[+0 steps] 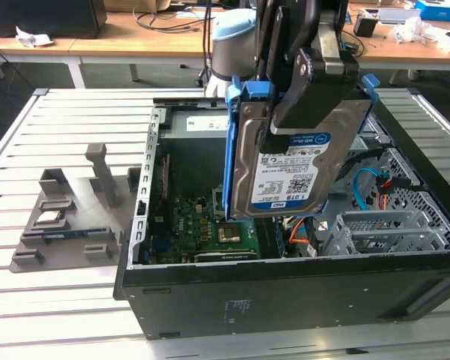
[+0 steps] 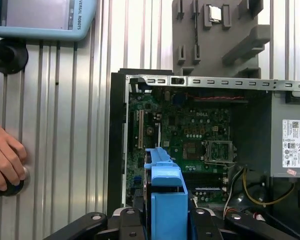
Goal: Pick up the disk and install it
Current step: 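Pick up the disk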
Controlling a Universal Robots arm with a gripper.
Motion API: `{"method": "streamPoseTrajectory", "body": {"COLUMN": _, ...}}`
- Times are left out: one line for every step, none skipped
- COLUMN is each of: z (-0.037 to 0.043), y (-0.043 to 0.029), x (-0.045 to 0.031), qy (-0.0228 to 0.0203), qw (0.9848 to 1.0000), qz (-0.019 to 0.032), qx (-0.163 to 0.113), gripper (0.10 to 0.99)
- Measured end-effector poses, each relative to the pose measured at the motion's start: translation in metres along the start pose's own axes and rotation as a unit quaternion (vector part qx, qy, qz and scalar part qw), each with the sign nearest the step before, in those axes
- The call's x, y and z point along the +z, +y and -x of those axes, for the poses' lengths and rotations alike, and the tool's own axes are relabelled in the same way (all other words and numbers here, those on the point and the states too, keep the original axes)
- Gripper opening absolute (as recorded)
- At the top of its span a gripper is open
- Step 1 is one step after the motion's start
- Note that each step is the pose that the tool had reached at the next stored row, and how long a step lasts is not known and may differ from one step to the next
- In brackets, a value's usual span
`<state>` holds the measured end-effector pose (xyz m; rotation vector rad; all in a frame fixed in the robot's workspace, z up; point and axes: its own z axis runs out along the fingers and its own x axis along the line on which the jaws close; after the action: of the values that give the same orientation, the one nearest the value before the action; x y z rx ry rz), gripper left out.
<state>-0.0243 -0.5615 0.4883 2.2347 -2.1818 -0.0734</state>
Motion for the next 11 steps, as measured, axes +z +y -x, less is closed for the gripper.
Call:
{"method": "streamPoseTrajectory", "body": {"z": -0.0001, "y": -0.0027, "x": -0.0001, "qy": 0.0, "qw": 1.0, "qz": 0.0001, "qx": 0.0, "gripper": 0.365}}
{"method": "streamPoseTrajectory", "body": {"z": -0.0001, "y": -0.0056, "x": -0.0002, "qy": -0.0001, "qw": 1.0, "qz": 0.0001, "qx": 0.0, "gripper": 0.365}}
{"method": "streamPoseTrajectory", "body": {"z": -0.0002, "y": -0.008, "x": -0.0003, "qy": 0.0, "qw": 1.0, "qz": 0.0002, "qx": 0.0, "gripper": 0.365}}
{"method": "streamPoseTrajectory", "body": {"z": -0.0002, "y": -0.0105, "x": -0.0004, "qy": 0.0, "qw": 1.0, "qz": 0.0002, "qx": 0.0, "gripper": 0.365}}
{"method": "streamPoseTrajectory", "body": {"z": -0.0003, "y": -0.0129, "x": -0.0004, "qy": 0.0, "qw": 1.0, "qz": 0.0003, "qx": 0.0, "gripper": 0.365}}
{"method": "streamPoseTrajectory", "body": {"z": -0.0004, "y": -0.0152, "x": -0.0005, "qy": -0.0001, "qw": 1.0, "qz": 0.0003, "qx": 0.0, "gripper": 0.365}}
{"method": "streamPoseTrajectory", "body": {"z": -0.0005, "y": -0.0194, "x": -0.0006, "qy": 0.0, "qw": 1.0, "qz": 0.0005, "qx": 0.0, "gripper": 0.365}}
{"method": "streamPoseTrajectory", "body": {"z": -0.0005, "y": -0.0215, "x": -0.0007, "qy": 0.0, "qw": 1.0, "qz": 0.0005, "qx": 0.0, "gripper": 0.365}}
{"method": "streamPoseTrajectory", "body": {"z": -0.0005, "y": -0.0238, "x": -0.0008, "qy": 0.0, "qw": 1.0, "qz": 0.0006, "qx": 0.0, "gripper": 0.365}}
{"method": "streamPoseTrajectory", "body": {"z": -0.0006, "y": -0.0266, "x": -0.0009, "qy": 0.0, "qw": 1.0, "qz": 0.0007, "qx": 0.0, "gripper": 0.365}}
{"method": "streamPoseTrajectory", "body": {"z": -0.0006, "y": -0.0286, "x": -0.001, "qy": 0.0, "qw": 1.0, "qz": 0.0007, "qx": 0.0, "gripper": 0.365}}
